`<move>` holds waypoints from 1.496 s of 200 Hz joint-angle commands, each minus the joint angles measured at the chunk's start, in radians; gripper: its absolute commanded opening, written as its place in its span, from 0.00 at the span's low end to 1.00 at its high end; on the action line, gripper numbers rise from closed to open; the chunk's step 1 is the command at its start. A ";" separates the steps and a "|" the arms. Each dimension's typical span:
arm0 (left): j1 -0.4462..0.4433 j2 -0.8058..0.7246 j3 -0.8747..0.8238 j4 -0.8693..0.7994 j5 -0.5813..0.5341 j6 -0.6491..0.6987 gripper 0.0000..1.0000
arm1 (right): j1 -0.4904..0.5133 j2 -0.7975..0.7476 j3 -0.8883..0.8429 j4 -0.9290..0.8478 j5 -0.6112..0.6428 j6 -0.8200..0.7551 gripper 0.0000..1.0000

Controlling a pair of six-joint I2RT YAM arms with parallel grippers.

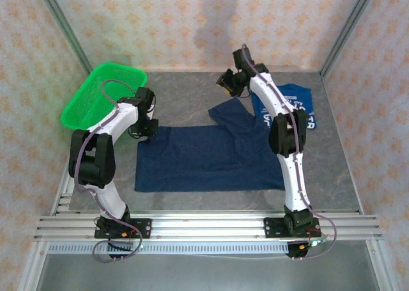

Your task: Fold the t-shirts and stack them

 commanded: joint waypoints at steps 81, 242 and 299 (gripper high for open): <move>-0.007 -0.166 -0.083 0.033 0.109 -0.097 0.00 | -0.022 0.205 0.130 -0.095 0.325 -0.408 0.43; -0.008 -0.254 -0.125 -0.012 0.067 -0.112 0.00 | -0.053 0.339 0.138 -0.007 0.289 -0.420 0.25; -0.007 -0.249 -0.127 -0.009 0.058 -0.107 0.00 | -0.056 0.316 0.139 0.027 0.271 -0.384 0.00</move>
